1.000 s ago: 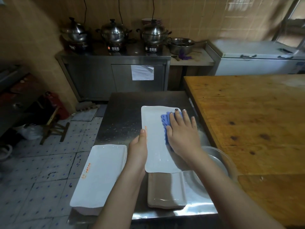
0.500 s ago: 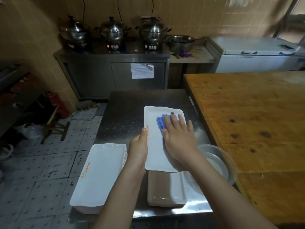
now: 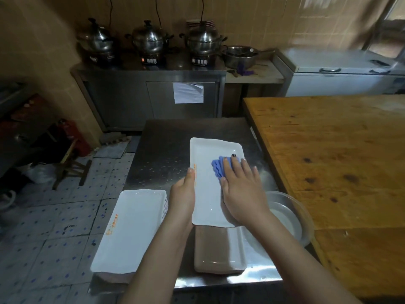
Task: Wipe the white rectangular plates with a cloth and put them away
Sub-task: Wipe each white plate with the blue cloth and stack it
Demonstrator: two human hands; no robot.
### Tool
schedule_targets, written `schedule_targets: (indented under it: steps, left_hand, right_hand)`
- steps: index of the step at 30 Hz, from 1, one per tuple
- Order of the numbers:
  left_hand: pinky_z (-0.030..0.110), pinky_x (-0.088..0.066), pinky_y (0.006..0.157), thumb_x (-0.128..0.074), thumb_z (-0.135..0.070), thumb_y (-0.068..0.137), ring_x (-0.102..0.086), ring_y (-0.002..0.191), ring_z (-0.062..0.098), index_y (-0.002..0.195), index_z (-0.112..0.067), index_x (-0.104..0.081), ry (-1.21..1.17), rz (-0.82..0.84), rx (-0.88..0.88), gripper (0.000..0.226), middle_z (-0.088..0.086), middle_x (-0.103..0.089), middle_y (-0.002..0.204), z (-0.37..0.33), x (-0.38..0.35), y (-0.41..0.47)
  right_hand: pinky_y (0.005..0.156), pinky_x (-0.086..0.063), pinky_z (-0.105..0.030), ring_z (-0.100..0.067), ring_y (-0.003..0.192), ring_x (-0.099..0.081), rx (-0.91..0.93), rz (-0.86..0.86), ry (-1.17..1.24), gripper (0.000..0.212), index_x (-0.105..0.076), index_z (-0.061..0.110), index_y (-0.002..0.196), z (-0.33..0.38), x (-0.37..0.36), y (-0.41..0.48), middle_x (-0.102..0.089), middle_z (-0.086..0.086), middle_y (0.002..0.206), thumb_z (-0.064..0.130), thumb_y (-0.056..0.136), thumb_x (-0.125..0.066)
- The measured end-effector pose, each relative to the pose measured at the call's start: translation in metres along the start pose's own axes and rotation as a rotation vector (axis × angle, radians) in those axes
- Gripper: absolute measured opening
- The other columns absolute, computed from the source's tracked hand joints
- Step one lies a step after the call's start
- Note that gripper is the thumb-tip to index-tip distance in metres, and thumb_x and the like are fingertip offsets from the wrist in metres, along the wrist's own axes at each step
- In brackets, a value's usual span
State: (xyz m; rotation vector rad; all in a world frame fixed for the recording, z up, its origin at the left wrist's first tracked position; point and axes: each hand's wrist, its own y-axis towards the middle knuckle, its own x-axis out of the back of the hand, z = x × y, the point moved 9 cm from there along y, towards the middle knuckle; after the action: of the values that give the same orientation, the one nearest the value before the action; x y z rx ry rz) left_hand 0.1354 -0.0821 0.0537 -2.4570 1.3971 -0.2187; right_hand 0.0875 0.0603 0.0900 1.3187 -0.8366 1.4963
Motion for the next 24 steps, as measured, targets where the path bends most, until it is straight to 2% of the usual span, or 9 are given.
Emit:
schedule_targets:
  steps: [3, 5, 7, 8, 11, 13, 16, 21, 24]
  left_hand:
    - [0.022, -0.05, 0.054, -0.039, -0.047, 0.096, -0.066, 0.066, 0.015, 0.076, -0.026, -0.061, 0.011, -0.015, -0.015, 0.036, -0.006, -0.068, 0.074, -0.001, 0.004, 0.003]
    - [0.027, -0.052, 0.061, -0.037, -0.047, 0.096, -0.066, 0.072, 0.019, 0.077, -0.027, -0.06, 0.047, -0.015, -0.026, 0.036, -0.001, -0.069, 0.08, 0.002, 0.003, 0.004]
    - [0.034, -0.056, 0.071, -0.037, -0.045, 0.097, -0.067, 0.078, 0.023, 0.078, -0.026, -0.063, 0.05, -0.005, -0.024, 0.038, 0.002, -0.07, 0.086, 0.007, 0.0, 0.004]
    - [0.034, -0.056, 0.071, -0.038, -0.044, 0.097, -0.068, 0.077, 0.022, 0.078, -0.025, -0.064, 0.035, 0.001, -0.02, 0.038, 0.001, -0.071, 0.083, 0.01, -0.002, 0.004]
    - [0.025, -0.051, 0.056, -0.038, -0.045, 0.097, -0.069, 0.065, 0.015, 0.076, -0.023, -0.065, 0.008, 0.021, -0.001, 0.04, -0.007, -0.071, 0.065, 0.017, -0.001, 0.004]
    - [0.023, -0.051, 0.054, -0.038, -0.046, 0.097, -0.069, 0.062, 0.014, 0.076, -0.024, -0.065, -0.013, 0.041, 0.004, 0.041, -0.009, -0.07, 0.062, 0.018, -0.001, 0.003]
    - [0.019, -0.049, 0.048, -0.036, -0.047, 0.097, -0.068, 0.056, 0.01, 0.078, -0.025, -0.065, -0.013, 0.066, 0.008, 0.041, -0.011, -0.07, 0.061, 0.022, -0.004, 0.001]
    - [0.023, -0.05, 0.054, -0.034, -0.052, 0.096, -0.069, 0.06, 0.012, 0.079, -0.028, -0.065, 0.026, 0.069, 0.016, 0.043, -0.011, -0.071, 0.065, 0.033, -0.003, 0.001]
    - [0.024, -0.05, 0.056, -0.035, -0.052, 0.096, -0.07, 0.061, 0.011, 0.078, -0.028, -0.066, 0.032, 0.067, 0.017, 0.043, -0.011, -0.072, 0.067, 0.04, -0.002, 0.003]
  right_hand:
    - [0.116, -0.004, -0.039, -0.023, 0.146, 0.003, 0.053, 0.037, 0.021, 0.055, -0.004, 0.019, 0.151, 0.017, -0.013, -0.023, 0.0, -0.003, 0.16, 0.032, 0.101, -0.02]
    - [0.116, -0.003, -0.036, -0.022, 0.146, 0.005, 0.131, 0.07, 0.097, 0.053, -0.008, 0.017, 0.151, 0.033, -0.02, -0.025, -0.002, -0.003, 0.16, 0.03, 0.101, -0.021]
    - [0.116, -0.003, -0.031, -0.021, 0.146, -0.002, 0.166, 0.09, 0.218, 0.05, -0.015, 0.017, 0.15, 0.038, -0.017, -0.014, -0.007, -0.002, 0.16, 0.028, 0.102, -0.022]
    - [0.116, -0.005, -0.029, -0.021, 0.146, -0.007, 0.154, 0.108, 0.285, 0.048, -0.018, 0.018, 0.15, 0.035, -0.015, -0.008, -0.008, -0.001, 0.16, 0.027, 0.103, -0.023]
    - [0.114, -0.014, -0.027, -0.017, 0.144, -0.017, 0.071, 0.128, 0.394, 0.047, -0.022, 0.022, 0.15, 0.019, -0.016, -0.004, -0.009, 0.004, 0.16, 0.028, 0.103, -0.027]
    - [0.112, -0.021, -0.025, -0.015, 0.142, -0.023, 0.049, 0.1, 0.398, 0.048, -0.024, 0.022, 0.15, 0.017, -0.016, -0.009, -0.012, 0.006, 0.159, 0.027, 0.103, -0.031]
    - [0.105, -0.031, -0.022, -0.016, 0.133, -0.039, -0.005, 0.012, 0.421, 0.042, -0.04, 0.018, 0.142, 0.014, -0.013, -0.017, -0.025, 0.006, 0.156, 0.022, 0.1, -0.041]
    - [0.099, -0.037, -0.025, -0.016, 0.127, -0.045, -0.205, -0.045, 0.583, 0.048, -0.047, 0.019, 0.136, -0.004, -0.011, -0.024, -0.042, 0.003, 0.144, 0.021, 0.09, -0.062]
    - [0.083, -0.049, -0.029, -0.015, 0.102, -0.057, -0.332, 0.018, 0.74, 0.061, -0.046, 0.023, 0.138, -0.016, -0.014, -0.024, -0.057, 0.004, 0.125, 0.022, 0.082, -0.072]
